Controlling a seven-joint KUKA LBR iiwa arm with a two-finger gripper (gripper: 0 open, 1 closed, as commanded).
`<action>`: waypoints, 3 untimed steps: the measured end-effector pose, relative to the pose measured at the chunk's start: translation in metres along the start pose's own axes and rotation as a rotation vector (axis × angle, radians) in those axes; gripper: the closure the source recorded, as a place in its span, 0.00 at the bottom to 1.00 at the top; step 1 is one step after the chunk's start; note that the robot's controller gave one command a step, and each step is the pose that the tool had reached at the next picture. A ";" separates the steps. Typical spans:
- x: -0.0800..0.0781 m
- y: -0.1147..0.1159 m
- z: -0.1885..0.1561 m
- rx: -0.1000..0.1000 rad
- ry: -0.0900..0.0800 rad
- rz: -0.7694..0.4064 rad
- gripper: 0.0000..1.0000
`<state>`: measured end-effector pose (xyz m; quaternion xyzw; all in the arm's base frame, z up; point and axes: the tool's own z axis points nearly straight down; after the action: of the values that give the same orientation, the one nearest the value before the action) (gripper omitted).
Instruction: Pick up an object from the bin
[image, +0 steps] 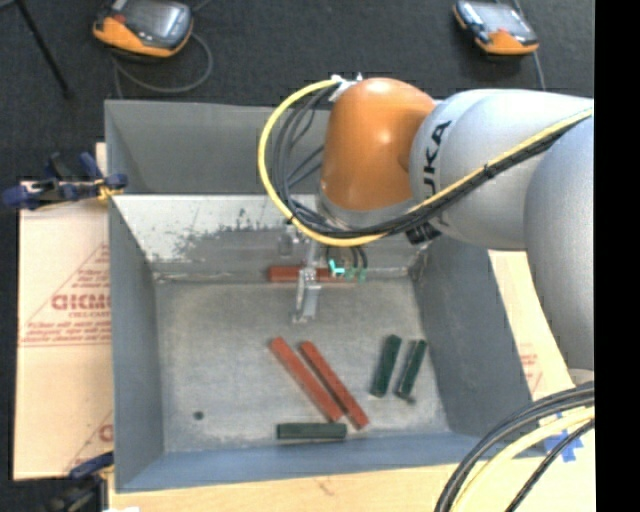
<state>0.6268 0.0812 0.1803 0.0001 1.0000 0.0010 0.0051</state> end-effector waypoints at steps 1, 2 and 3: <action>0.078 -0.023 0.077 0.001 0.015 -0.317 0.00; 0.070 -0.051 0.109 0.000 0.010 -0.077 0.00; 0.069 -0.051 0.107 0.001 0.009 -0.076 1.00</action>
Offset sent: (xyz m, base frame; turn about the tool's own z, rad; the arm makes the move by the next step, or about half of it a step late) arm -0.0762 -0.0213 -0.0758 -0.3192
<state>0.5585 0.0303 0.0723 -0.0379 0.9993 0.0005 0.0008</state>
